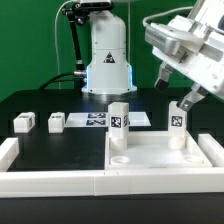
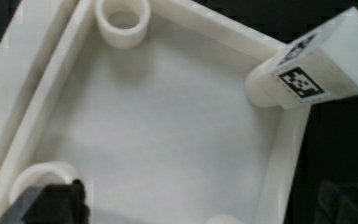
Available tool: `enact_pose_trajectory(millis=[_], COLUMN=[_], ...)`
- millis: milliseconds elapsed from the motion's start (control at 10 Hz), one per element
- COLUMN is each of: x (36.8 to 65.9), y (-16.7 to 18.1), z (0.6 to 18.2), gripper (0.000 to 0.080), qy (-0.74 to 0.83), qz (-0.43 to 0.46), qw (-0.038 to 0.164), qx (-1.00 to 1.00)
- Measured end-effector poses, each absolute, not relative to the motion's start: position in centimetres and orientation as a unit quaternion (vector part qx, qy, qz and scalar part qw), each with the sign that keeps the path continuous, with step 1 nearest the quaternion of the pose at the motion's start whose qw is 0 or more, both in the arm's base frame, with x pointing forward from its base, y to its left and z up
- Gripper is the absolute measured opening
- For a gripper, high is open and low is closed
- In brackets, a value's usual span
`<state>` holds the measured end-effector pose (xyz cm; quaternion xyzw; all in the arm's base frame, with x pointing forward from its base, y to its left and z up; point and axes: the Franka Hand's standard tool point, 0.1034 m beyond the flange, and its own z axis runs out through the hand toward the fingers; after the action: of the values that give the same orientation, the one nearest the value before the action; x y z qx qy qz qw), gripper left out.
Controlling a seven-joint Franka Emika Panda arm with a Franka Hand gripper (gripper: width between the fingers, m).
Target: Assemble square table
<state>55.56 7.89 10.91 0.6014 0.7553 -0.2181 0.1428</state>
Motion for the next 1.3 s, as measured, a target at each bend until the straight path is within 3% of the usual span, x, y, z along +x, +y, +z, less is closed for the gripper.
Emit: enact_pose_trajectory(millis=[500, 700, 1000, 1300], x=[55.8, 55.5, 55.2, 54.2], y=[8.4, 8.1, 6.6, 5.6], z=[10.5, 10.8, 11.8, 13.7], gripper=[0.0649, 0.0649, 0.0649, 0.0649], qy=[0.678, 0.542, 0.38, 0.245], qz=[-0.186, -0.156, -0.155, -0.137], qw=[0.167, 0.168, 0.107, 0.065], qx=[0.691, 0.809, 0.906, 0.958])
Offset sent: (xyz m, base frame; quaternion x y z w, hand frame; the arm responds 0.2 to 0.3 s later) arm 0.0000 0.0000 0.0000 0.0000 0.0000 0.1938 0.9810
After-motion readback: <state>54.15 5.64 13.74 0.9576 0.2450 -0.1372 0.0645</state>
